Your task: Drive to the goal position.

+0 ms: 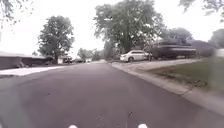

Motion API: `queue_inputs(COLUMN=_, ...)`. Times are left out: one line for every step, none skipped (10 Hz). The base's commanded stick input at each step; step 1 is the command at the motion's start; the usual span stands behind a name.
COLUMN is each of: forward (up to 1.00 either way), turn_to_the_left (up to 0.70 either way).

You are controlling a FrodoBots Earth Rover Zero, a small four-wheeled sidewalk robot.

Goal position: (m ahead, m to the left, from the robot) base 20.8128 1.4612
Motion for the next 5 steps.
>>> queue_inputs(forward=1.0, turn_to_the_left=0.0)
queue_inputs(forward=1.0, turn_to_the_left=0.0)
queue_inputs(forward=1.0, turn_to_the_left=0.0)
queue_inputs(forward=1.0, turn_to_the_left=0.0)
queue_inputs(forward=1.0, turn_to_the_left=0.0)
